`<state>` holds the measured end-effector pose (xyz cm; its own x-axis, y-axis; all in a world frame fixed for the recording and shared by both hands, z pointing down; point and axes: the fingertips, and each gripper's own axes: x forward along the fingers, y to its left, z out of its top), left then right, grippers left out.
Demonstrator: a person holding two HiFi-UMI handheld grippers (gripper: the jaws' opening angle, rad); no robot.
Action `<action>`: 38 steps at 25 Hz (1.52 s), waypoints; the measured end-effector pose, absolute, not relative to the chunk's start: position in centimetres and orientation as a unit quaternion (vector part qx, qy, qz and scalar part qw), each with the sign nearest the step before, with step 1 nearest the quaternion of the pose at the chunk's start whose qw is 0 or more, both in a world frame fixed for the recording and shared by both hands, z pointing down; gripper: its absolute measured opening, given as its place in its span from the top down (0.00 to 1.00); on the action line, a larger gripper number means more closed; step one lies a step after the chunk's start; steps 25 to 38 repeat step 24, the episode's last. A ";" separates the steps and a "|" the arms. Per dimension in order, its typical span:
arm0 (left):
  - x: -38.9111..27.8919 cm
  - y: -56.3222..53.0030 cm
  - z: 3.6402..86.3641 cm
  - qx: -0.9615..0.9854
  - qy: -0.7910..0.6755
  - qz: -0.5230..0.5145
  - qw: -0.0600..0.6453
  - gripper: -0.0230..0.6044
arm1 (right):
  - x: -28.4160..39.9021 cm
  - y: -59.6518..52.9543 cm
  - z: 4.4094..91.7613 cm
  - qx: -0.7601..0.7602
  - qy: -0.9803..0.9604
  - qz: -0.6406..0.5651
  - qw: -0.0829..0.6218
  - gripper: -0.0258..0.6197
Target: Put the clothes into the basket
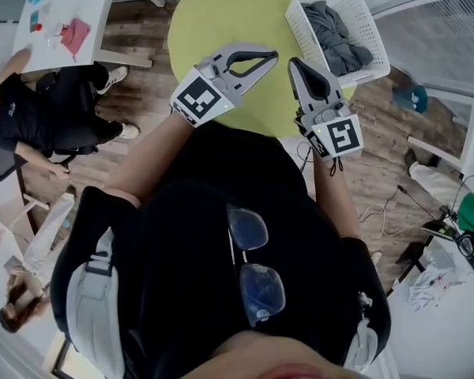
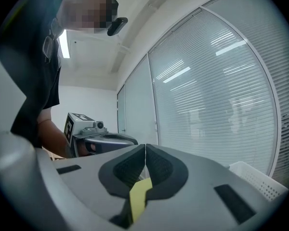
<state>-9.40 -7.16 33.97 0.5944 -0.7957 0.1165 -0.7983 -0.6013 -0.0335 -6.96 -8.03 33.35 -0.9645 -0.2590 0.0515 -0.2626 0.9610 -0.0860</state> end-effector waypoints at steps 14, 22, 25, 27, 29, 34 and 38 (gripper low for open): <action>-10.2 -6.2 34.5 0.887 -0.460 0.050 0.020 0.95 | -7.9 -7.2 33.9 0.122 -0.991 0.049 0.025 0.92; -10.2 -6.4 34.7 0.884 -0.464 0.054 0.019 0.95 | -7.6 -7.5 34.0 0.126 -0.991 0.048 0.027 0.92; -10.1 -6.7 34.8 0.884 -0.464 0.055 0.019 0.95 | -7.5 -7.7 34.1 0.127 -0.990 0.048 0.027 0.92; -10.1 -6.7 34.8 0.884 -0.464 0.055 0.019 0.95 | -7.5 -7.7 34.1 0.127 -0.990 0.048 0.027 0.92; -10.1 -6.7 34.8 0.884 -0.464 0.055 0.019 0.95 | -7.5 -7.7 34.1 0.127 -0.990 0.048 0.027 0.92; -10.1 -6.7 34.8 0.884 -0.464 0.055 0.019 0.95 | -7.5 -7.7 34.1 0.127 -0.990 0.048 0.027 0.92; -10.1 -6.7 34.8 0.884 -0.464 0.055 0.019 0.95 | -7.5 -7.7 34.1 0.127 -0.990 0.048 0.027 0.92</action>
